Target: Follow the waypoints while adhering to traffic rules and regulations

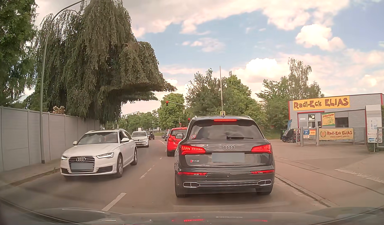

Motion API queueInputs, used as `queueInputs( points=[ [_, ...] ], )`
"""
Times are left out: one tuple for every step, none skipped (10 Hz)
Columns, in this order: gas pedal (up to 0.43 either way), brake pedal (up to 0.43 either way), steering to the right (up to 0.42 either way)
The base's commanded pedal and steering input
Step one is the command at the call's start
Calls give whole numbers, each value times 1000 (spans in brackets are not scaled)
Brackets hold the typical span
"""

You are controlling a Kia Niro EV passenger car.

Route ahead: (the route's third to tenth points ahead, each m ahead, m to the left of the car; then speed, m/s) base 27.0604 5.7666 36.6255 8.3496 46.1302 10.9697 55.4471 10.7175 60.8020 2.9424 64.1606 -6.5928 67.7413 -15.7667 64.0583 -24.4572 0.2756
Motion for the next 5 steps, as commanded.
queueInputs(
  points=[
    [0,311,-21],
    [0,311,-21],
    [0,311,-21],
    [0,311,-21],
    [0,341,-21]
  ],
)
